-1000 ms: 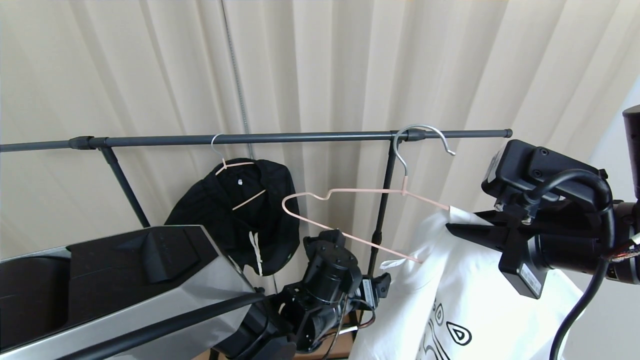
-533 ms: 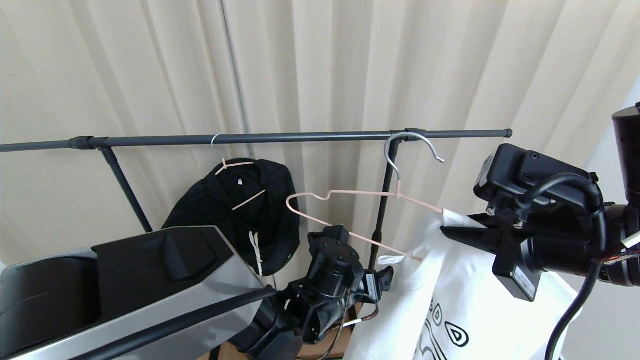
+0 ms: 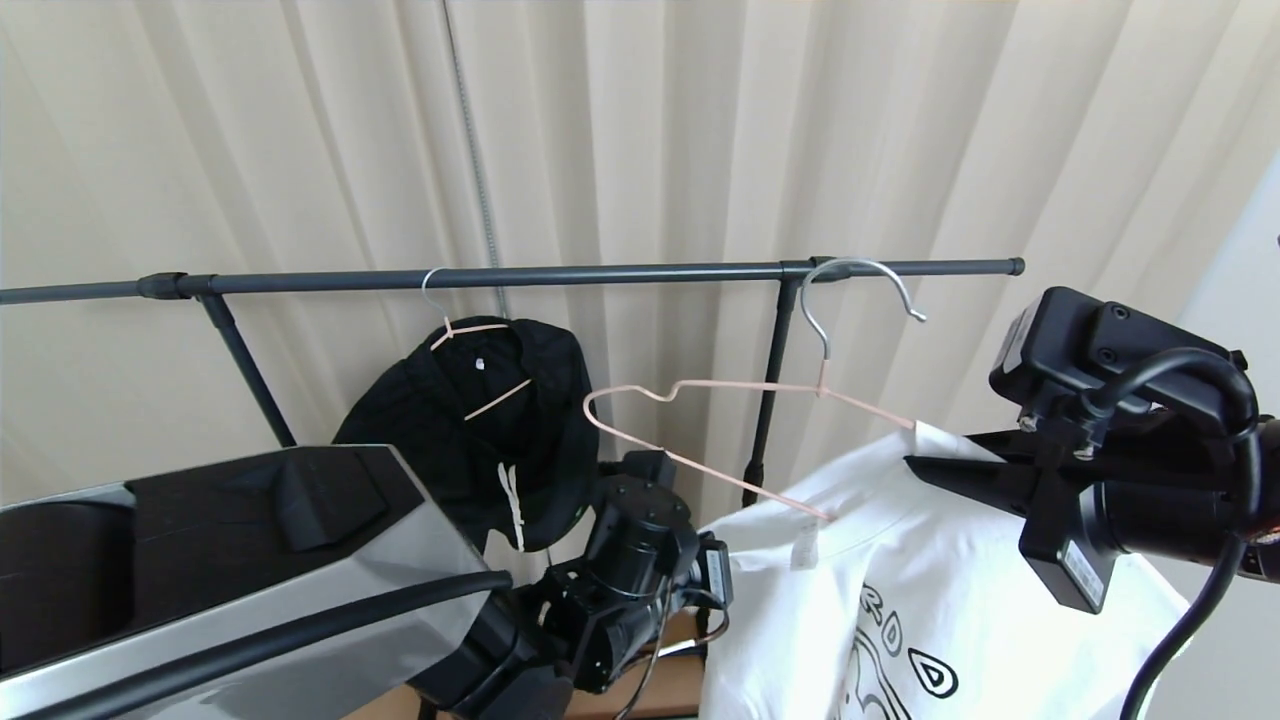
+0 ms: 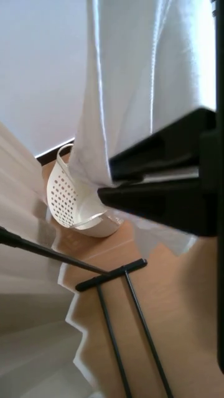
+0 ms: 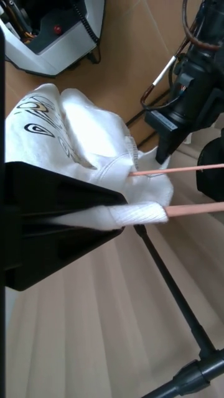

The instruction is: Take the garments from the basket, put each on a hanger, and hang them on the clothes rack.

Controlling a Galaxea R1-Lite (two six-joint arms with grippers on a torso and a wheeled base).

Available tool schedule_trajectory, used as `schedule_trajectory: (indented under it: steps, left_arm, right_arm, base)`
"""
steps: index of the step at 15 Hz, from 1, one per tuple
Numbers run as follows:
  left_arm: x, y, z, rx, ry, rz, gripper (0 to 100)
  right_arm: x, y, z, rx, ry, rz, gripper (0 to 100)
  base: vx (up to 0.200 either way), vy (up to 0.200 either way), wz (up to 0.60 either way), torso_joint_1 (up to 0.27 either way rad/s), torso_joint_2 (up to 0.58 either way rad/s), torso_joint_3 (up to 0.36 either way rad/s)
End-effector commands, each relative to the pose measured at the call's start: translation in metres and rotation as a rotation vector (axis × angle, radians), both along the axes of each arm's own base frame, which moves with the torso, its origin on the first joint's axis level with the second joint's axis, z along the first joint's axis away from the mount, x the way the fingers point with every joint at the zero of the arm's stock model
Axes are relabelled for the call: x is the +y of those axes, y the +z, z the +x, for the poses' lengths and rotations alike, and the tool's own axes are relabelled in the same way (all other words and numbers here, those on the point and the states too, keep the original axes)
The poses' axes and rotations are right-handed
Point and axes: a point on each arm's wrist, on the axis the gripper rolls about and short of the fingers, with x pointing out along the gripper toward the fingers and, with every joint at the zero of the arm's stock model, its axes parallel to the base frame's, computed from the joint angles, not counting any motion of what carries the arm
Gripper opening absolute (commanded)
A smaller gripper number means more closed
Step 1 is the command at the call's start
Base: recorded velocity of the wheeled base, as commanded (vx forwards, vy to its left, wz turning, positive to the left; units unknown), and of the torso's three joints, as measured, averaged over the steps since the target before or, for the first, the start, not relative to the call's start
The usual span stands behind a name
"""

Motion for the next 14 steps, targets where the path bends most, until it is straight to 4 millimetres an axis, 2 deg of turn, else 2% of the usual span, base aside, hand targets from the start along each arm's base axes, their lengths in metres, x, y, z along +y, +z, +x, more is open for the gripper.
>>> schedule_trajectory:
  steps: [1, 4, 5, 11, 14]
  left_arm:
    - [0.009, 0.015, -0.008, -0.036, 0.006, -0.005, 0]
    - [0.019, 0.022, -0.013, -0.052, 0.027, 0.004, 0]
    - [0.024, 0.024, -0.013, -0.051, 0.036, 0.009, 0]
    - [0.033, 0.024, -0.008, -0.066, 0.053, 0.041, 0]
    - [0.034, 0.026, -0.003, -0.092, 0.064, 0.057, 0]
  right_arm:
    - [-0.001, -0.001, 0.000, 0.008, -0.013, 0.014, 0]
    - [-0.002, -0.010, -0.003, 0.086, -0.044, 0.081, 0]
    - [-0.005, -0.019, -0.008, 0.141, -0.011, 0.105, 0]
    - [-0.023, -0.061, -0.003, 0.043, -0.106, 0.206, 0]
    - [-0.031, -0.065, -0.006, 0.036, -0.129, 0.208, 0]
  base:
    - [0.000, 0.000, 0.00, 0.000, 0.00, 0.000]
    - [0.000, 0.000, 0.00, 0.000, 0.00, 0.000]
    - [0.000, 0.000, 0.00, 0.000, 0.00, 0.000]
    - [0.000, 0.000, 0.00, 0.000, 0.00, 0.000]
    - [0.000, 0.000, 0.00, 0.000, 0.00, 0.000]
